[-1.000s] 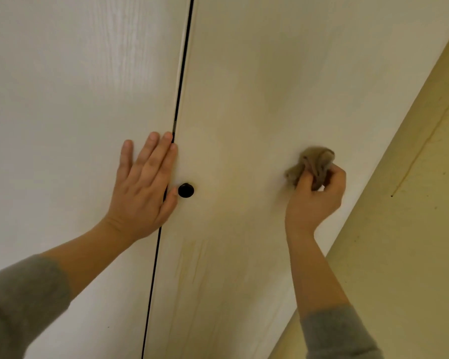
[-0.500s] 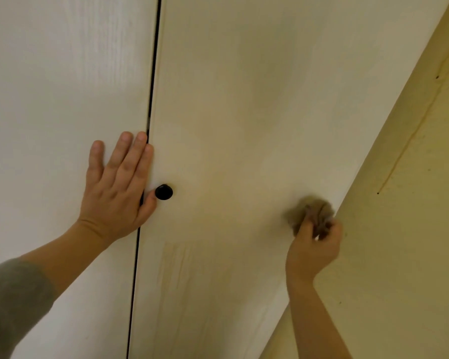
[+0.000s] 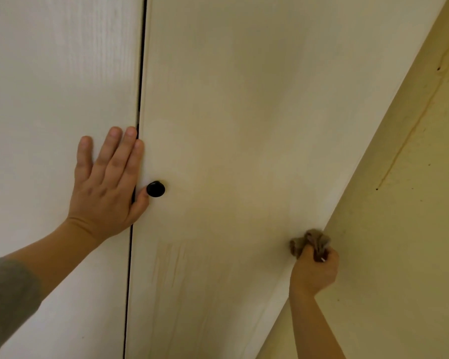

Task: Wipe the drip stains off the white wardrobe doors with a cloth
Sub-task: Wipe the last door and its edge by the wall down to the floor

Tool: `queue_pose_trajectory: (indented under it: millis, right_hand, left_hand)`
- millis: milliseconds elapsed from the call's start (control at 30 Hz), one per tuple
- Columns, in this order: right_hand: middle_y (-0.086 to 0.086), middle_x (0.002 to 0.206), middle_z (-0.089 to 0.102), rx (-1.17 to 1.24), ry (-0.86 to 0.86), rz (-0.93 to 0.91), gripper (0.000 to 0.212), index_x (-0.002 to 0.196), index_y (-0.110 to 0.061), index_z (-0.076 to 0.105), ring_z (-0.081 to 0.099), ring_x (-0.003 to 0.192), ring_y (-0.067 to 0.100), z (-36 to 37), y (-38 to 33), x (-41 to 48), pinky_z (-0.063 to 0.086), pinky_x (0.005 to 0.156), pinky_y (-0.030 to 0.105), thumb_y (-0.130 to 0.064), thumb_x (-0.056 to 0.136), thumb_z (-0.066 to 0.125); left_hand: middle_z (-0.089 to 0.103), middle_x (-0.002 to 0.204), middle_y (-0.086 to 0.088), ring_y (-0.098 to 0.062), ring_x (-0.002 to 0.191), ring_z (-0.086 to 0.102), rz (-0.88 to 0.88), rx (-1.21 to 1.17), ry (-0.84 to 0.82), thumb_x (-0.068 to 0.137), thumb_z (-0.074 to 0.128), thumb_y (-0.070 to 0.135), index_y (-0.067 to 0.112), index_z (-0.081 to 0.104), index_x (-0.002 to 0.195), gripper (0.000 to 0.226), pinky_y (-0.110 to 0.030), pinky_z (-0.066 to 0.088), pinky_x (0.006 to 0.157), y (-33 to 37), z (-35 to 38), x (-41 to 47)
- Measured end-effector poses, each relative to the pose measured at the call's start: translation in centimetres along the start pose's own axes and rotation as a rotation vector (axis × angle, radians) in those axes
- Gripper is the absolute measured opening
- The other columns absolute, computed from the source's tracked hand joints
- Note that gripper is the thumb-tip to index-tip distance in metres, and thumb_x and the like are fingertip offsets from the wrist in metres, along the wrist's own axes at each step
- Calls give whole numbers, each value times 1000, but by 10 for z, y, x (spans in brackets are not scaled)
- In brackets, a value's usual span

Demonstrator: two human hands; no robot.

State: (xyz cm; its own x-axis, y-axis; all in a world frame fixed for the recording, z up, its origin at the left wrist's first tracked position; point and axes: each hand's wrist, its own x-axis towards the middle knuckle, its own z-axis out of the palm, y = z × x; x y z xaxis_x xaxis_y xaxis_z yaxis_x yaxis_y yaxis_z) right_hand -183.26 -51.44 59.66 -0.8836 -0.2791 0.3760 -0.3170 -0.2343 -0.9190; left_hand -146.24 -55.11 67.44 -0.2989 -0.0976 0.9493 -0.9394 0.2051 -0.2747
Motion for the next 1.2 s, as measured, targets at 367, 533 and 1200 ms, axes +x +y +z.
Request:
queue_pose_trajectory:
  millis: [367,533,1200]
  right_hand:
    - [14,101,63,163,67,-289,34,109,-2,62,59,94,31,28,-52,48,50,85,43,-23,84,55]
    - [6,94,60,112,41,-36,14,101,-8,60,61,90,32,9,-16,15,51,86,50,-8,87,60]
    - [0,70,56,-6,-158,212,5,86,1,57,52,62,10,-32,-3,-101,40,53,4,2,89,61]
  left_hand:
    - [25,159,-24,-34,152,13,-1,3,5,99,34,34,-6,25,152,67,-56,3,122,2,-2,2]
    - [25,158,-24,-34,152,12,1,3,6,99,35,34,-6,25,152,68,-55,2,122,2,-3,2]
    - [18,162,-21,-33,153,8,-9,-3,-25,100,34,36,-5,21,153,68,-57,3,122,2,1,1]
